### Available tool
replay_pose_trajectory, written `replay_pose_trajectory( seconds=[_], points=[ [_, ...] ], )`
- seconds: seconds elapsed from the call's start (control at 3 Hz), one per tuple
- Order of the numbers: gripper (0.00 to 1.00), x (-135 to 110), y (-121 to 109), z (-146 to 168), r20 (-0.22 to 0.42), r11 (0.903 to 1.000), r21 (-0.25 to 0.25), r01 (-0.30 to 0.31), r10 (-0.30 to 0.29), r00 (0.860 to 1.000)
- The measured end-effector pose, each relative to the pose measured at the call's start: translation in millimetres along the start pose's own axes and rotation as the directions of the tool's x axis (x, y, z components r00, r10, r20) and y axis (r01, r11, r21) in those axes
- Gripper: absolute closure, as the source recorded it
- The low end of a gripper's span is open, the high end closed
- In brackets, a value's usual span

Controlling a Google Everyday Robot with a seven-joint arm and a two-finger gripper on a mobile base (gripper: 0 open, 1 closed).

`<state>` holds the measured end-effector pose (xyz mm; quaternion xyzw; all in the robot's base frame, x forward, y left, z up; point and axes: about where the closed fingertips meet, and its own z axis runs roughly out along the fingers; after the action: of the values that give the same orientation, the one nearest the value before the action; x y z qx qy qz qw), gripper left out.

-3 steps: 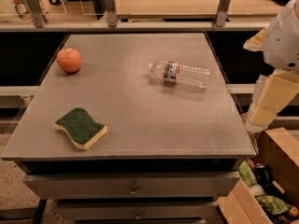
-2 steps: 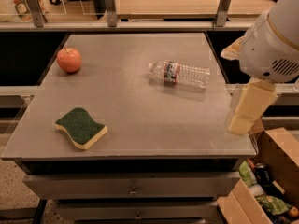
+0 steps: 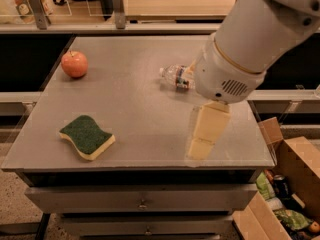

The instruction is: Move sponge near apple

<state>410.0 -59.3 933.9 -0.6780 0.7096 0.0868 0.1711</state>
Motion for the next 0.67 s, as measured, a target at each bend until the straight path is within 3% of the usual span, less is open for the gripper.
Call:
replay_pose_trajectory(
  seconds=[0.67],
  points=[
    [0.0, -73, 15, 53, 0.069, 0.9893, -0.116, 0.088, -0.081, 0.994]
  ],
)
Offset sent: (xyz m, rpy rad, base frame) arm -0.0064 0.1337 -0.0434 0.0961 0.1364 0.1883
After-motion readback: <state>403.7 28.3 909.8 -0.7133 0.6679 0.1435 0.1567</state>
